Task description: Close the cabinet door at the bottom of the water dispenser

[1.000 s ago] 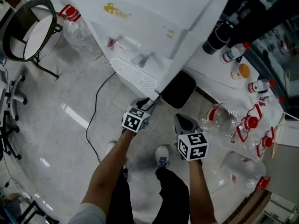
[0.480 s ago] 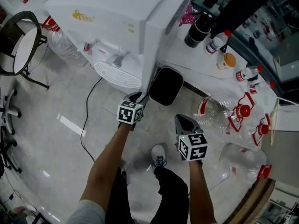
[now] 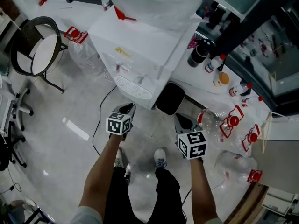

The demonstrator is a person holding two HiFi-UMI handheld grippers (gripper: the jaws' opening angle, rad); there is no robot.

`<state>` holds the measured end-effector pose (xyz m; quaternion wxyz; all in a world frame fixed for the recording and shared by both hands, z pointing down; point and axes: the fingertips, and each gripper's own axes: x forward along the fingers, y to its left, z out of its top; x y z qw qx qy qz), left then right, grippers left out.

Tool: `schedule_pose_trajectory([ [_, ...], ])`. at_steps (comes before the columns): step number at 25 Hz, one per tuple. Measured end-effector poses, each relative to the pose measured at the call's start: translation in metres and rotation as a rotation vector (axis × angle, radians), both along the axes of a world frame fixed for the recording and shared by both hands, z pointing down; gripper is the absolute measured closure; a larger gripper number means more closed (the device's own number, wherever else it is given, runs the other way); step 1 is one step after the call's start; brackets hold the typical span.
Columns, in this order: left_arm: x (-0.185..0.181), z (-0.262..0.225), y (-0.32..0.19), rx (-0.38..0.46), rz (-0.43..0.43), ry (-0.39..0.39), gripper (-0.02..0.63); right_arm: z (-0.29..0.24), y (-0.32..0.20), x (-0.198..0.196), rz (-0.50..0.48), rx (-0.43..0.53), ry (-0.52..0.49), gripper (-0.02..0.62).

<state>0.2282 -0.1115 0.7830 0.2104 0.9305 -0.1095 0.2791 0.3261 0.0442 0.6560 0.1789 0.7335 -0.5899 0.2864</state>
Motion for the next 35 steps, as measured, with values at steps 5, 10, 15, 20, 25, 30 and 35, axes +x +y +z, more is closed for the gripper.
schedule_pose_trajectory([
  [5, -0.041, -0.121, -0.048, 0.094, -0.07, 0.044, 0.58, -0.092, -0.025, -0.004, -0.035, 0.026, 0.047, 0.569],
  [10, -0.056, -0.261, -0.078, 0.228, -0.063, 0.118, 0.583, -0.202, -0.055, -0.003, -0.082, 0.097, 0.12, 0.569],
  [15, -0.073, -0.401, -0.098, 0.374, -0.085, 0.196, 0.583, -0.305, -0.073, 0.001, -0.113, 0.13, 0.209, 0.569],
  [20, -0.091, -0.508, -0.115, 0.53, -0.085, 0.216, 0.583, -0.397, -0.099, 0.004, -0.133, 0.225, 0.292, 0.569],
  [25, -0.112, -0.584, -0.1, 0.693, -0.06, 0.213, 0.583, -0.459, -0.113, -0.012, -0.178, 0.273, 0.356, 0.569],
  [30, -0.122, -0.637, -0.088, 0.758, -0.029, 0.263, 0.583, -0.512, -0.123, -0.032, -0.214, 0.345, 0.407, 0.569],
  [35, -0.131, -0.689, -0.087, 0.805, -0.017, 0.319, 0.583, -0.564, -0.134, -0.053, -0.239, 0.43, 0.467, 0.569],
])
